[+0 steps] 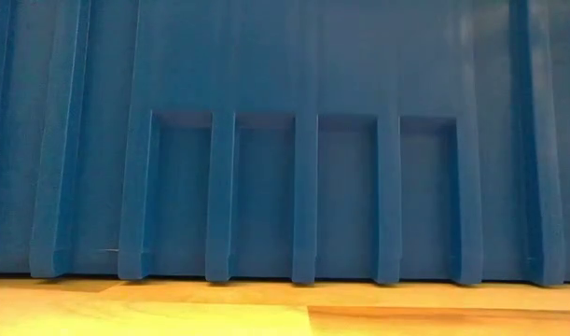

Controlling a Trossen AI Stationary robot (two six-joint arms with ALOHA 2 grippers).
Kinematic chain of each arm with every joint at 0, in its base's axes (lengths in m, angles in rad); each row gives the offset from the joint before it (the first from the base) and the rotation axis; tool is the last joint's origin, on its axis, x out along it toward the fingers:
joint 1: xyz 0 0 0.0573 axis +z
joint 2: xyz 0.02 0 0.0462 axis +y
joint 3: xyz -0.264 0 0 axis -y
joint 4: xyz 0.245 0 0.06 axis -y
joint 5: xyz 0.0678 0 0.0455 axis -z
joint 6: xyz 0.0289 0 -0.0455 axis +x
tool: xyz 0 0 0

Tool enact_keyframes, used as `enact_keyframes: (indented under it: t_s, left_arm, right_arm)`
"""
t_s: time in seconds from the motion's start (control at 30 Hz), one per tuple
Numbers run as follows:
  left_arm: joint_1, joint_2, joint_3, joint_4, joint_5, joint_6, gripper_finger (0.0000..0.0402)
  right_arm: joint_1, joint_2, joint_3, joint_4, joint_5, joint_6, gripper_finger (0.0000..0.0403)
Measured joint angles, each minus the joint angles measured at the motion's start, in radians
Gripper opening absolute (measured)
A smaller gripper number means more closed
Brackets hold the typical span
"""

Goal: Pick and place slides into bin
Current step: Put the gray slide into the blue bin

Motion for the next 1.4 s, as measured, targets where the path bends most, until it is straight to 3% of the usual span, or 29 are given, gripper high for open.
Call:
enact_keyframes:
  t_s: [0.03,0.17,0.4,0.5,0.63,0.8,1.13,1.27,1.4]
  left_arm:
    - [0.000,-0.001,0.000,0.010,0.000,-0.002,0.0147]
    - [0.000,-0.007,0.000,0.020,0.014,-0.003,0.0147]
    - [0.000,-0.015,0.000,0.008,0.022,-0.004,0.0147]
    - [0.000,-0.016,0.000,0.008,0.022,-0.022,0.0147]
    - [0.000,-0.014,0.000,0.013,0.021,-0.060,0.0147]
    - [0.000,-0.014,0.000,0.015,0.005,-0.107,0.0147]
    - [0.000,-0.014,0.000,0.015,-0.045,-0.142,0.0147]
    - [0.000,-0.009,0.000,0.015,-0.053,-0.139,0.0147]
    - [0.000,-0.006,0.000,0.014,-0.065,-0.138,0.0147]
  right_arm:
    - [-0.005,0.000,0.000,-0.029,-0.012,0.013,0.0000]
    - [-0.022,-0.005,0.066,-0.183,0.107,-0.058,0.0000]
    - [-0.041,-0.013,0.110,-0.563,0.076,-0.215,0.0000]
    - [-0.041,-0.047,0.006,-0.530,0.099,-0.302,0.0000]
    - [-0.021,-0.119,-0.155,-0.484,0.022,-0.266,0.0000]
    - [0.033,-0.315,-0.399,-0.263,0.196,-0.110,0.0000]
    - [0.028,-0.695,-0.812,0.106,0.289,-0.130,0.0000]
    - [0.025,-0.836,-0.932,0.184,0.313,-0.186,0.0000]
    - [0.010,-0.928,-0.970,0.193,0.324,-0.223,0.0005]
